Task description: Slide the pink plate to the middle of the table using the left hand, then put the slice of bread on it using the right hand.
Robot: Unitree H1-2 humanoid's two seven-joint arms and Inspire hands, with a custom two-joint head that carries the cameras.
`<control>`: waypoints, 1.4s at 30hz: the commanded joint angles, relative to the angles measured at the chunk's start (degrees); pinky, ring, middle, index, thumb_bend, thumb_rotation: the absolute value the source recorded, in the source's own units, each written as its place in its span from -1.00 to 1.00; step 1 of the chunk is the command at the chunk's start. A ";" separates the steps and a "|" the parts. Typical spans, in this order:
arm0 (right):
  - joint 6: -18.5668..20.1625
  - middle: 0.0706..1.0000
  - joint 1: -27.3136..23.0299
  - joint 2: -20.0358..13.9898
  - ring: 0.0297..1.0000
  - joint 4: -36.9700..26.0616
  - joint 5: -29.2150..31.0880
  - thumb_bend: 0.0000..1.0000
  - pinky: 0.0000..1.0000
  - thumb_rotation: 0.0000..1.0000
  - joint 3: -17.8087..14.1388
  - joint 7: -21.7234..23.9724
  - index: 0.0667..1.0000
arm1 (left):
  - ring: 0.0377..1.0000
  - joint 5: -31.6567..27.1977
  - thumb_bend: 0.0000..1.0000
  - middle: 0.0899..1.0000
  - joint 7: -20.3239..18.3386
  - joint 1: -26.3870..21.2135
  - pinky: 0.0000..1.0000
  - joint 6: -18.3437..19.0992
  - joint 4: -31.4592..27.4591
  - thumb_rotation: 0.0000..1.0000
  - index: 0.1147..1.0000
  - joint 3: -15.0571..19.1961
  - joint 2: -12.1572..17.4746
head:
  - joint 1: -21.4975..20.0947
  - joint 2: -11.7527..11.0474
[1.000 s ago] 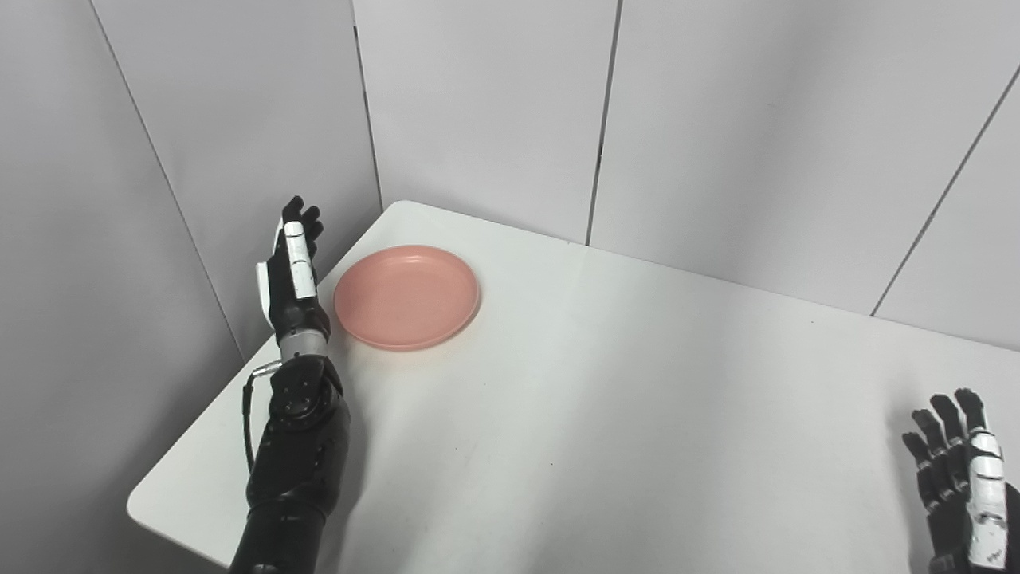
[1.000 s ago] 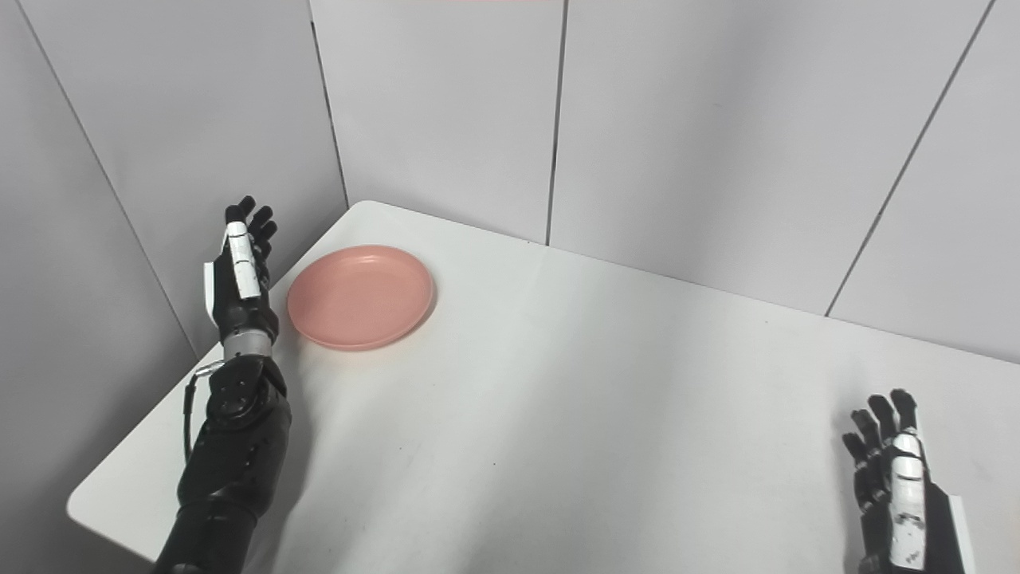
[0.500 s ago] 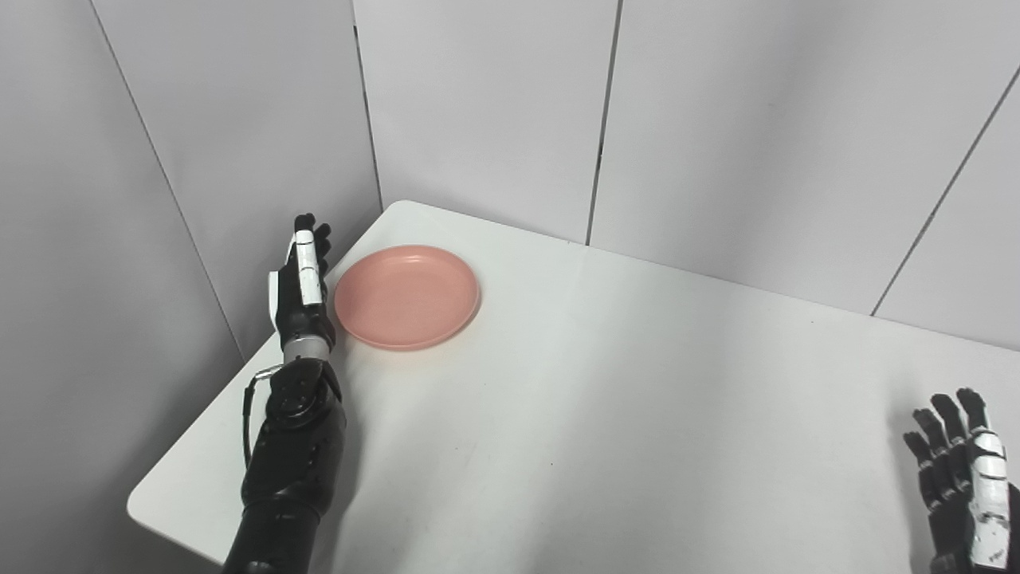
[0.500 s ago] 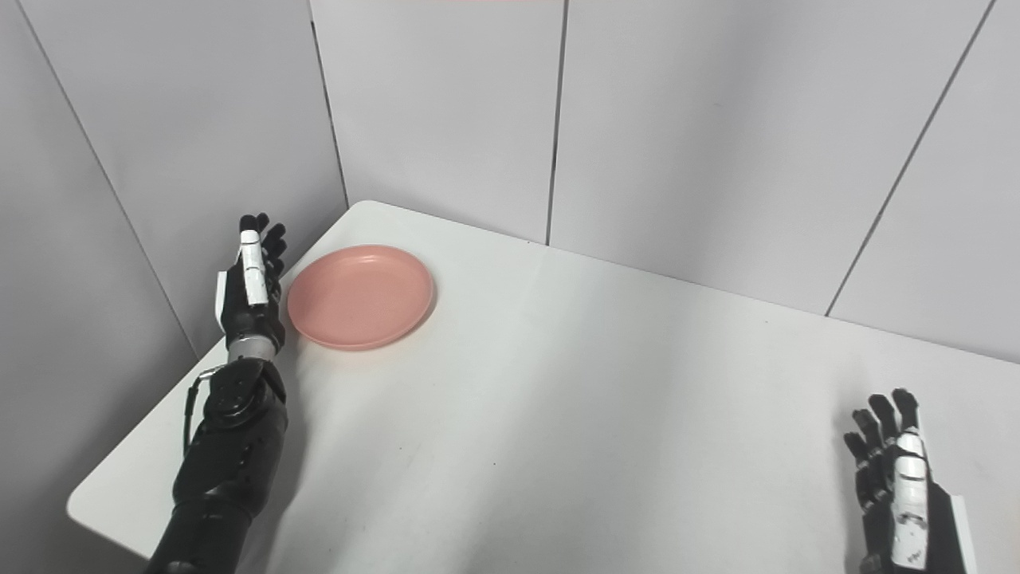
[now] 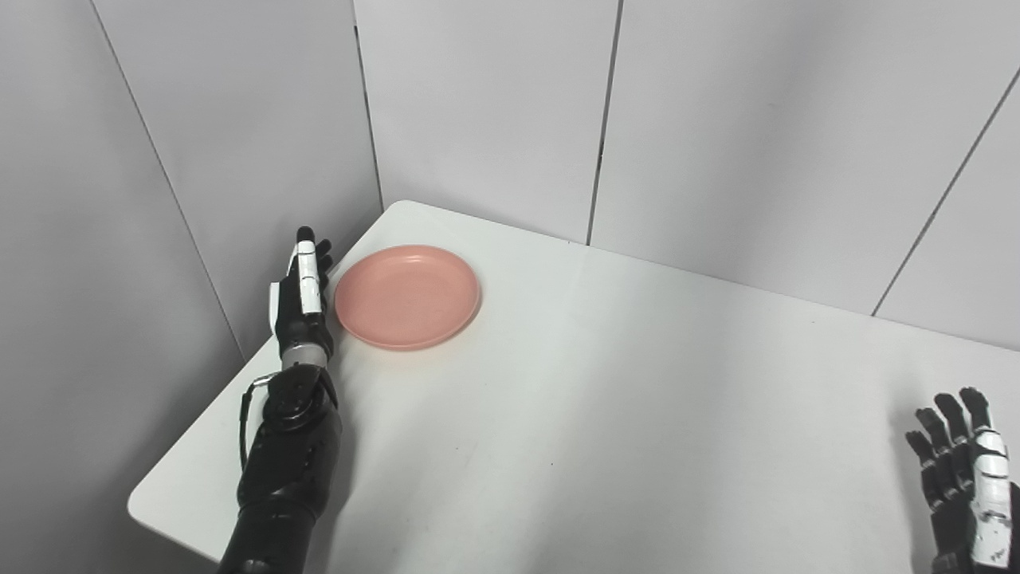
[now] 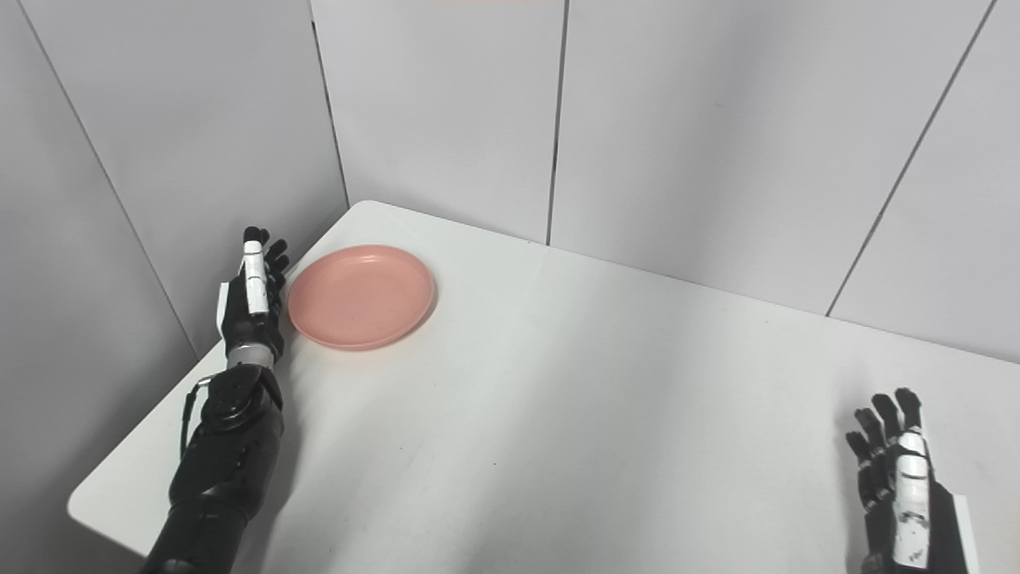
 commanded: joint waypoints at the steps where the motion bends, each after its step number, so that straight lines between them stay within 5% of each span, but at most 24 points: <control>1: -2.22 0.91 -1.87 -0.38 0.91 -1.78 0.54 -0.09 0.92 0.85 -0.32 0.32 0.97 | 0.84 -0.17 0.51 0.77 -0.48 -2.10 0.98 -0.19 -0.51 1.00 0.78 0.02 1.52 | 0.07 0.09; 16: -1.40 0.92 -1.68 -0.25 0.92 -2.65 0.77 -0.08 0.95 0.84 -0.39 0.08 0.97 | 0.64 -4.03 0.50 0.70 -4.36 -2.83 0.42 1.58 -0.57 0.94 0.67 -1.15 0.62 | -0.19 0.32; 31: -1.62 0.90 -1.67 -0.20 0.90 -2.86 1.13 -0.11 0.94 0.84 -0.43 0.13 0.96 | 0.71 -7.01 0.48 0.77 -9.01 -3.57 0.49 2.90 -0.09 0.91 0.73 -2.93 -0.67 | -0.44 0.48; 42: -1.68 0.93 -1.79 -0.42 0.91 -2.68 1.45 -0.07 1.00 0.83 -0.67 0.29 0.98 | 0.69 -2.42 0.52 0.75 -9.18 -4.47 0.44 2.36 2.07 0.97 0.72 -7.37 -1.24 | -0.63 0.52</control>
